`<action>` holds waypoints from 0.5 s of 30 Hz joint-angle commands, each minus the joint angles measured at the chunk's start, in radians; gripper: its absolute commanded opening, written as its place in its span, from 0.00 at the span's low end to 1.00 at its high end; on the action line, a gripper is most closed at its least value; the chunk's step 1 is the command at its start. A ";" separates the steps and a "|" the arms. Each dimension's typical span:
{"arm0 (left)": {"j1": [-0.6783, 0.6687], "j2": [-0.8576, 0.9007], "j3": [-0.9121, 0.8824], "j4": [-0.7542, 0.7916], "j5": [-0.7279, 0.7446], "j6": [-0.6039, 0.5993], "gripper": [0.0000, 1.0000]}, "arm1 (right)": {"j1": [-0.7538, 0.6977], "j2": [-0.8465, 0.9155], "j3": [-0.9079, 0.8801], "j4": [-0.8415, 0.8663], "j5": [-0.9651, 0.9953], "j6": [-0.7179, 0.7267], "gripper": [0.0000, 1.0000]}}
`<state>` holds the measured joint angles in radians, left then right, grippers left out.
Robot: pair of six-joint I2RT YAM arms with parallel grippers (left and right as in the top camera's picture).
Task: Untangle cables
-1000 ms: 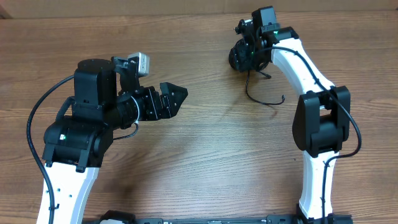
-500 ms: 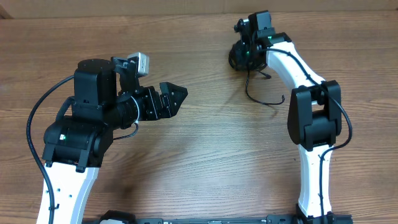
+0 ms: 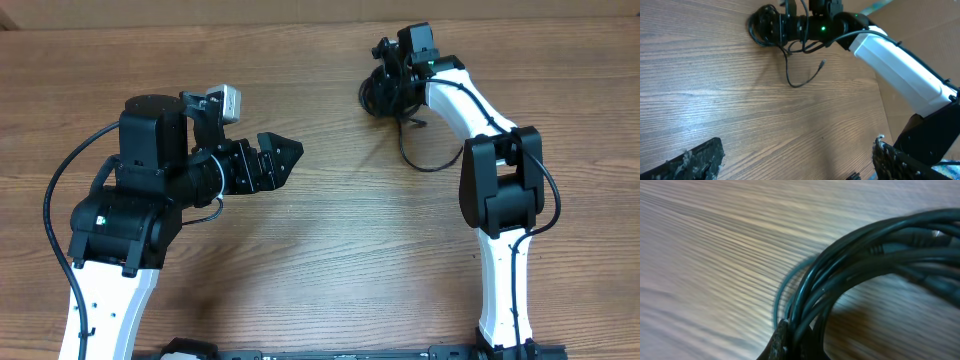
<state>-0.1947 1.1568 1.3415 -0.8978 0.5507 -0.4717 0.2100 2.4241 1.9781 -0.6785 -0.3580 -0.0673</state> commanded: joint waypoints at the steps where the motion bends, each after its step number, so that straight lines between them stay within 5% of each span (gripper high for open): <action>1: 0.005 -0.007 0.016 0.004 0.019 -0.011 0.95 | 0.003 -0.057 0.109 -0.013 -0.165 0.009 0.04; 15: 0.005 -0.005 0.016 0.001 -0.006 0.004 0.95 | 0.040 -0.362 0.305 -0.314 -0.198 0.016 0.04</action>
<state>-0.1947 1.1568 1.3415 -0.8986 0.5526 -0.4713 0.2260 2.1906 2.2414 -0.9745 -0.5266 -0.0521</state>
